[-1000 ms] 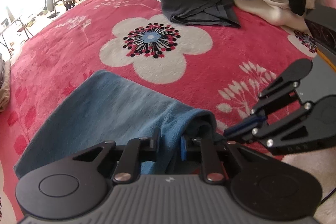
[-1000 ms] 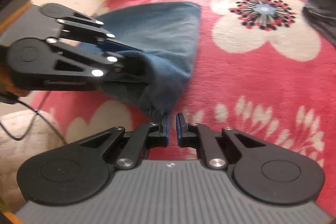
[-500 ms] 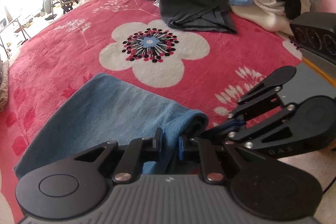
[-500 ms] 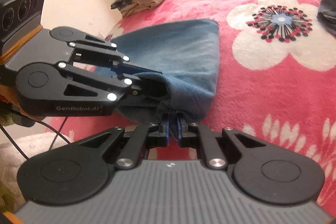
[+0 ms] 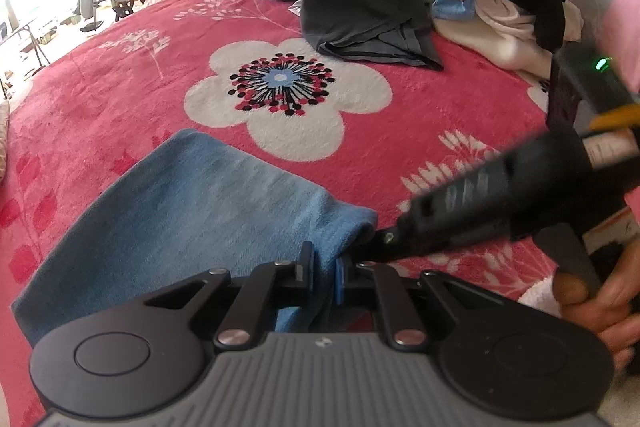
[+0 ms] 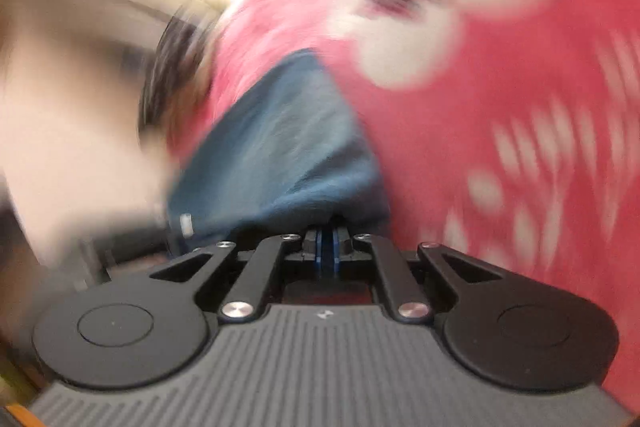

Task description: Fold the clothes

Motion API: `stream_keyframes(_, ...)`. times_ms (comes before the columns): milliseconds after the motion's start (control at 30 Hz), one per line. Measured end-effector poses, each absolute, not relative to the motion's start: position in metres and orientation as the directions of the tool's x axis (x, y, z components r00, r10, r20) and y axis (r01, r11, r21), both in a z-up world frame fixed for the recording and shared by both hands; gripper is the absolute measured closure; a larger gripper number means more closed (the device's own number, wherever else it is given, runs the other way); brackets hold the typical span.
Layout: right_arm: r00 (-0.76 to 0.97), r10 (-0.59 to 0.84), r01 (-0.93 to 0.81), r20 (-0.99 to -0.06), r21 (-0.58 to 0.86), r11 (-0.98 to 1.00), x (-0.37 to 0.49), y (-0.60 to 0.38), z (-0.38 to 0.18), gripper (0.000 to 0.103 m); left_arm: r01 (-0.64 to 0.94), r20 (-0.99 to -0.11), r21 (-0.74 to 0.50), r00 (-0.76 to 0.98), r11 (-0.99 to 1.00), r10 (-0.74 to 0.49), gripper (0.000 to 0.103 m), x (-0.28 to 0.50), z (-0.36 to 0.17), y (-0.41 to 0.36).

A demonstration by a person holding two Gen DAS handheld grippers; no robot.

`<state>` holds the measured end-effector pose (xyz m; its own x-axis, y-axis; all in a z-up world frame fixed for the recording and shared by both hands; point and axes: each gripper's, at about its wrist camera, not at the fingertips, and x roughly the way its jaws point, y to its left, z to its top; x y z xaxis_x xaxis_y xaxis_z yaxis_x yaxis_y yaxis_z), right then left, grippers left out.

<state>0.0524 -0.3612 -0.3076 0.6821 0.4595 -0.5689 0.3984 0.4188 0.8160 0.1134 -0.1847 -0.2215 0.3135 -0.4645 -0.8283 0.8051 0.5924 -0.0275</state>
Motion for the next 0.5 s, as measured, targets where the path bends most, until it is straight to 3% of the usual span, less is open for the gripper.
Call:
stream_keyframes(100, 0.747, 0.463, 0.539, -0.477, 0.842, -0.002, 0.022, -0.364, -0.341, 0.098, 0.801, -0.825, -0.033, 0.316, 0.597, -0.469, 0.093, 0.113, -0.221, -0.183)
stream_keyframes(167, 0.771, 0.444, 0.558, -0.456, 0.82, -0.129, 0.009, -0.358, -0.352, 0.098, 0.803, -0.821, -0.036, 0.316, 0.595, -0.475, 0.093, 0.112, -0.222, -0.181)
stream_keyframes(367, 0.84, 0.374, 0.519, -0.393, 0.781, -0.346, 0.01, -0.356, -0.379, 0.099, 0.828, -0.818, -0.014, 0.313, 0.56, -0.483, 0.095, 0.102, -0.227, -0.176)
stream_keyframes(500, 0.835, 0.38, 0.524, -0.397, 0.784, -0.333, -0.002, -0.349, -0.369, 0.096, 0.837, -0.821, -0.013, 0.304, 0.547, -0.484, 0.096, 0.098, -0.229, -0.171)
